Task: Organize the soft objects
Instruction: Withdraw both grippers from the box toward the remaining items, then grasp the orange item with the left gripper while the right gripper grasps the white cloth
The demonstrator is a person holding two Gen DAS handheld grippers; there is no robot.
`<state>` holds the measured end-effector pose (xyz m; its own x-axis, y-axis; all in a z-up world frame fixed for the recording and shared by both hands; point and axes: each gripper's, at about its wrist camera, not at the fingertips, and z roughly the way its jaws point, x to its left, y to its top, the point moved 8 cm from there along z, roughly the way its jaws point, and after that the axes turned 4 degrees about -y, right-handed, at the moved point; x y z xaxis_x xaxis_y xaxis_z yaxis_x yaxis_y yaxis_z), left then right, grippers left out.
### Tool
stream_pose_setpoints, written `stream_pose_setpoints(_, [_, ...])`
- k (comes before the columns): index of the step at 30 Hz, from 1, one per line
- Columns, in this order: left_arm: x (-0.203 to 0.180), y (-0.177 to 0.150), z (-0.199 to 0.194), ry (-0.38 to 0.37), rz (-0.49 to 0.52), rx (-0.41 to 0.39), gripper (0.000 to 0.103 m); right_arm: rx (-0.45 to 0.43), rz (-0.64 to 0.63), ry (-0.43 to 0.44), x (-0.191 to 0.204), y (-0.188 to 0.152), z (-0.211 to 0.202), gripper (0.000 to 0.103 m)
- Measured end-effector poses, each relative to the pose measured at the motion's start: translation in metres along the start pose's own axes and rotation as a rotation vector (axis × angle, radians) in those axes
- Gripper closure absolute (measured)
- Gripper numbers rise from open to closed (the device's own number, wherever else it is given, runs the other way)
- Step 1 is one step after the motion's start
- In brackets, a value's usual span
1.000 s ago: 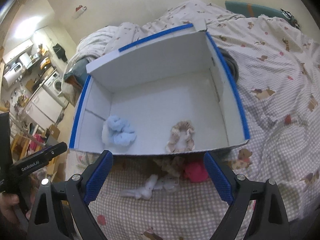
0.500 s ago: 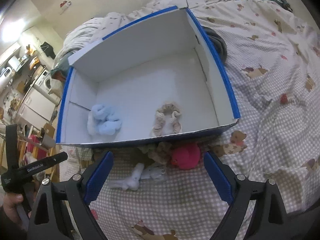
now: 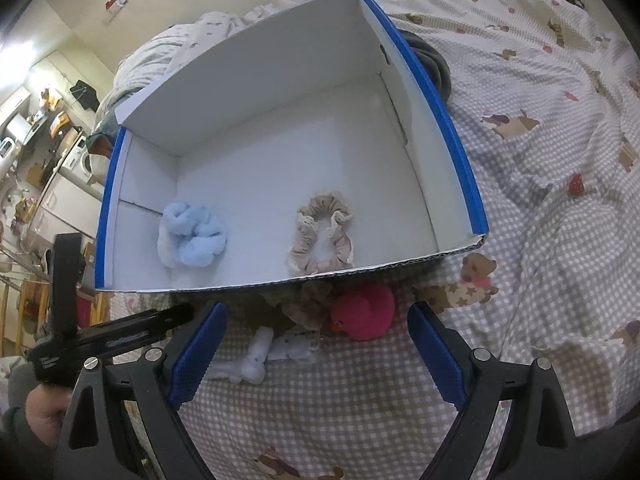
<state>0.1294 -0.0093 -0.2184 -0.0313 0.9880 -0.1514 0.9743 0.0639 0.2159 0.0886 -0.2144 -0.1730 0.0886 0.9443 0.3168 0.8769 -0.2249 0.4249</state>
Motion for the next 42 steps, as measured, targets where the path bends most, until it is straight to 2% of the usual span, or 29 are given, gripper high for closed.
stream_pose_setpoints(3, [-0.006,0.002,0.016,0.014,0.008,0.017,0.035,0.005,0.005,0.001,-0.002,0.001,0.002,0.005])
stream_pose_setpoints(5, [-0.008,0.003,0.021,0.034,0.023,0.015,0.062,0.013,0.006,-0.004,-0.004,0.000,0.004,0.005])
stream_pose_setpoints(6, [-0.010,0.003,0.022,0.035,0.029,0.018,0.063,0.017,0.008,-0.006,-0.004,0.001,0.005,0.005])
stream_pose_setpoints(7, [-0.012,0.004,0.021,0.028,0.034,0.012,0.073,0.021,0.013,-0.006,-0.005,0.002,0.006,0.005])
stream_pose_setpoints(8, [-0.013,0.003,0.020,0.021,0.039,0.009,0.094,0.022,0.018,-0.005,-0.006,0.002,0.006,0.005])
stream_pose_setpoints(15, [-0.010,0.001,0.005,-0.068,-0.014,0.005,0.095,0.053,0.033,0.012,-0.005,0.001,0.013,0.005])
stream_pose_setpoints(18, [-0.008,-0.003,-0.008,-0.094,-0.025,-0.005,0.095,0.103,0.036,0.065,0.002,-0.006,0.018,0.006])
stream_pose_setpoints(20, [-0.008,-0.008,-0.018,-0.111,-0.026,-0.015,0.095,0.146,0.049,0.115,0.008,-0.013,0.022,0.020])
stream_pose_setpoints(22, [-0.005,-0.012,-0.027,-0.118,-0.031,-0.020,0.095,0.207,0.052,0.169,0.018,-0.022,0.029,0.022])
stream_pose_setpoints(26, [0.002,-0.019,-0.035,-0.101,-0.044,-0.026,0.095,0.301,0.067,0.261,0.041,-0.039,0.037,0.036])
stream_pose_setpoints(27, [0.004,-0.020,-0.036,-0.094,-0.042,-0.030,0.095,0.314,0.068,0.269,0.046,-0.043,0.039,0.036])
stream_pose_setpoints(29, [0.013,-0.023,-0.039,-0.085,-0.039,-0.038,0.095,0.329,0.065,0.265,0.055,-0.048,0.044,0.036])
stream_pose_setpoints(31, [0.020,-0.025,-0.044,-0.081,-0.042,-0.045,0.095,0.325,0.086,0.216,0.056,-0.051,0.052,0.038])
stream_pose_setpoints(32, [0.023,-0.026,-0.047,-0.078,-0.043,-0.048,0.095,0.327,0.099,0.191,0.056,-0.053,0.056,0.045])
stream_pose_setpoints(34, [0.026,-0.027,-0.051,-0.077,-0.043,-0.050,0.095,0.354,0.125,0.180,0.060,-0.060,0.068,0.052])
stream_pose_setpoints(37, [0.023,-0.028,-0.056,-0.074,-0.028,-0.062,0.095,0.364,0.109,0.142,0.065,-0.066,0.081,0.055])
stream_pose_setpoints(39, [0.020,-0.028,-0.060,-0.066,-0.010,-0.071,0.095,0.352,0.097,0.110,0.066,-0.068,0.085,0.066])
stream_pose_setpoints(40, [0.018,-0.028,-0.059,-0.065,-0.007,-0.072,0.095,0.338,0.091,0.099,0.067,-0.068,0.085,0.078])
stream_pose_setpoints(42, [0.015,-0.028,-0.059,-0.067,-0.007,-0.073,0.095,0.315,0.051,0.064,0.068,-0.066,0.082,0.080])
